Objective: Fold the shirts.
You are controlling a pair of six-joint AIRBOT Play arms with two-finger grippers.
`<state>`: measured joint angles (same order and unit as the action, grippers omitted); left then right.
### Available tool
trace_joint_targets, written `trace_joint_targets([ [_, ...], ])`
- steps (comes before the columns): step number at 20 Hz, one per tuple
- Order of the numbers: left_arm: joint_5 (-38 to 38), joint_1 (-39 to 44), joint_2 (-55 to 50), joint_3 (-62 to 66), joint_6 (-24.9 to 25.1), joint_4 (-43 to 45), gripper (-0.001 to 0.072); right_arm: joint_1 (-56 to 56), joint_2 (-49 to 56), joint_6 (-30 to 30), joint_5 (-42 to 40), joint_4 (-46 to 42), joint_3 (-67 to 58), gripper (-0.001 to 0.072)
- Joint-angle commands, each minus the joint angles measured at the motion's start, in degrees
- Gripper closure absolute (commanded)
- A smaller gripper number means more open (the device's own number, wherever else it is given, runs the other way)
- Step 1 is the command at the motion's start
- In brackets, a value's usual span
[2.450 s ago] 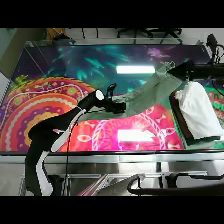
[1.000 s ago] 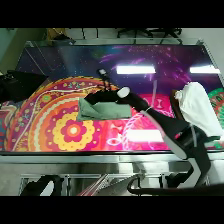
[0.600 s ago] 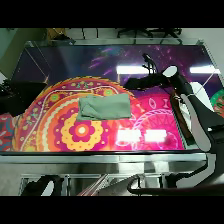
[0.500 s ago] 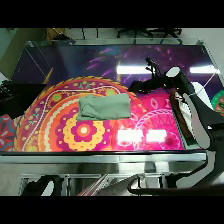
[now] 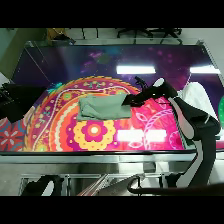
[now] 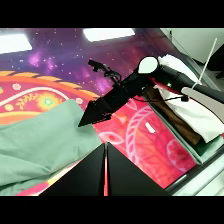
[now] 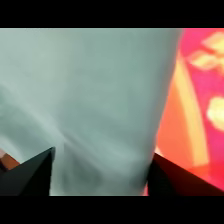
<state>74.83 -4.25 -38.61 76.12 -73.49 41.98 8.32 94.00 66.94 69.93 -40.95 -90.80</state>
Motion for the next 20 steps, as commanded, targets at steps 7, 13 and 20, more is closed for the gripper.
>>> trace_joint_targets([
  [7,0.31,0.04,0.04,-0.02,-0.07,0.04,0.0691,-0.70,-5.22,-7.80,-0.48,11.91,-5.01,0.0697],
  [13,0.31,0.04,0.04,-0.02,-0.07,0.04,0.0691,-14.05,-14.58,-0.28,-0.48,11.85,-20.63,0.0697],
  [20,0.20,0.04,-0.24,-0.02,-0.02,0.07,0.0690,-33.27,-16.85,10.34,-4.04,11.54,-24.17,0.0697],
])
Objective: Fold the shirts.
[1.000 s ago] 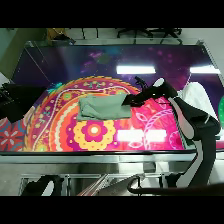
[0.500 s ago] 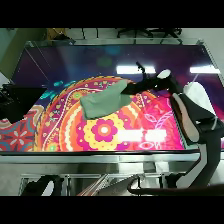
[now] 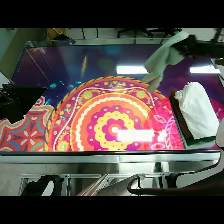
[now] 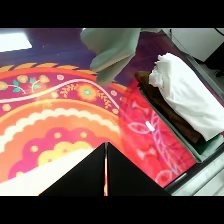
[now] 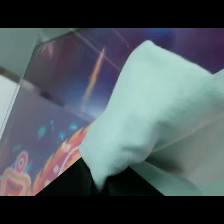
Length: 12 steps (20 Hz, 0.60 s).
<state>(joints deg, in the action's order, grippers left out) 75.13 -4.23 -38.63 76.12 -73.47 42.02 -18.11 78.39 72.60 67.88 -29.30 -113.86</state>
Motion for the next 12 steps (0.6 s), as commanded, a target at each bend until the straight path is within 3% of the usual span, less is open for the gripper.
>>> trace_joint_targets([
  [1,-0.09,0.02,-0.42,-0.04,-0.04,0.09,0.0690,-9.42,-1.73,6.40,-2.05,-0.22,-1.11,0.0697],
  [7,3.08,0.04,-2.10,-0.04,0.07,0.04,0.0691,-21.49,-8.70,13.29,-0.09,-0.72,-1.11,0.0697],
  [10,4.44,0.07,-3.15,-0.02,0.90,-0.04,0.0690,-23.89,-11.19,18.40,9.90,-8.50,-1.09,0.0697],
  [12,5.05,0.09,-3.67,-0.04,1.51,-0.07,0.0690,-23.87,-12.39,21.53,18.34,-18.08,-1.07,0.0697],
])
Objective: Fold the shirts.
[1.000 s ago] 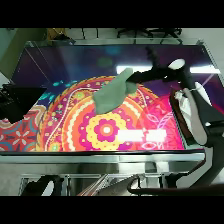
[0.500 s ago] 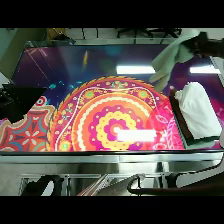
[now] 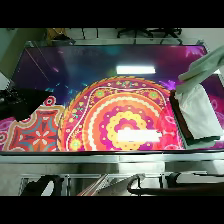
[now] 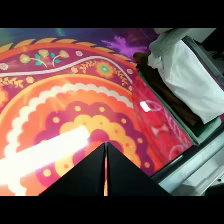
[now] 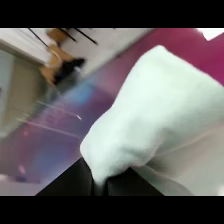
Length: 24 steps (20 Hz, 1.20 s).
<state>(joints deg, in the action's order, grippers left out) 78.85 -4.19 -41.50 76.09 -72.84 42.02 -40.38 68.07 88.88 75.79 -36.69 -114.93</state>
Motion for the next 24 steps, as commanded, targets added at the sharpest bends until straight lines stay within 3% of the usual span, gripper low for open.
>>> trace_joint_targets([
  [1,1.64,0.02,-1.14,0.00,0.98,-0.04,0.0690,-1.60,-2.84,8.22,14.05,-16.61,0.00,0.0697],
  [3,2.21,0.04,-1.60,-0.02,1.36,-0.13,0.0691,-1.60,-4.61,13.66,20.52,-28.33,0.13,0.0697],
  [6,2.10,0.04,-1.92,-0.02,1.95,-0.11,0.0691,-1.57,-6.49,14.80,29.90,-37.00,3.06,0.0697],
  [8,2.08,0.04,-1.90,0.00,2.01,-0.09,0.0691,-1.60,-9.60,18.53,29.55,-38.32,9.29,0.0697],
  [16,2.21,0.04,-1.90,0.00,2.38,-0.07,0.0690,-1.60,-17.73,15.41,28.09,-48.46,40.13,0.0684],
  [17,2.21,0.04,-1.92,0.00,2.38,-0.07,0.0690,-1.60,-17.77,15.41,27.67,-48.85,41.97,0.0552],
  [18,2.21,0.04,-1.92,0.00,2.38,-0.07,0.0691,-1.60,-16.94,14.95,27.63,-48.59,41.99,0.0210],
  [19,2.21,0.04,-1.90,0.00,2.38,-0.04,0.0690,-1.57,-15.67,13.79,28.59,-47.87,40.57,0.0068],
  [24,2.10,0.02,-2.58,0.00,2.38,-0.07,0.0691,-1.51,-10.45,16.06,29.42,-28.52,21.11,0.0072],
])
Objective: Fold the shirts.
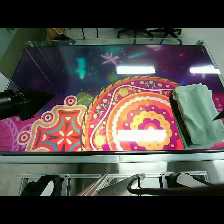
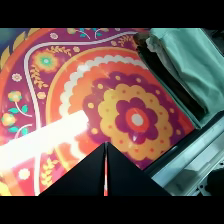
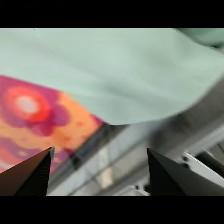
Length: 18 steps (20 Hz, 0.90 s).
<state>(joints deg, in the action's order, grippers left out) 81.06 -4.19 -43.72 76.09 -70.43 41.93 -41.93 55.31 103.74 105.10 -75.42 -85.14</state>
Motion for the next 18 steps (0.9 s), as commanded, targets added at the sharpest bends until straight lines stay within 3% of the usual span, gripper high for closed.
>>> trace_joint_targets([
  [1,-0.26,0.04,-0.55,0.00,-0.02,-0.09,0.0690,0.04,3.32,1.25,-0.92,13.53,-12.41,0.0073],
  [2,-0.28,0.02,-0.98,0.00,-0.04,-0.09,0.0690,0.09,4.02,1.27,-3.04,17.29,-15.02,0.0077],
  [3,-0.17,0.02,-1.53,0.00,-0.04,-0.07,0.0690,0.20,4.13,1.20,-5.95,21.24,-15.93,0.0221],
  [4,-0.17,0.02,-2.05,0.02,-0.07,-0.02,0.0690,0.72,4.00,-0.57,-9.22,25.18,-15.91,0.0560],
  [5,-0.22,0.02,-2.56,0.02,-0.07,-0.02,0.0690,2.05,3.91,-2.99,-11.91,27.54,-15.91,0.0658],
  [6,-0.22,0.02,-3.15,0.00,-0.07,0.04,0.0690,4.17,3.76,-4.55,-13.73,28.13,-15.91,0.0698],
  [9,-0.66,0.76,-4.70,-0.09,0.59,0.11,0.0690,14.58,1.40,-12.11,-19.71,26.64,-13.00,0.0697],
  [11,-1.49,3.89,-3.91,-2.91,0.55,0.07,0.0691,25.05,-3.74,-14.60,-26.97,23.28,-3.91,0.0697],
  [15,-10.62,14.60,2.56,-19.21,0.35,0.52,0.0691,47.76,-14.84,-14.64,-42.12,20.00,21.22,0.0697],
  [18,-16.50,22.01,6.45,-28.68,-0.42,0.50,0.0691,58.05,-18.45,-14.67,-49.79,18.56,32.04,0.0696],
])
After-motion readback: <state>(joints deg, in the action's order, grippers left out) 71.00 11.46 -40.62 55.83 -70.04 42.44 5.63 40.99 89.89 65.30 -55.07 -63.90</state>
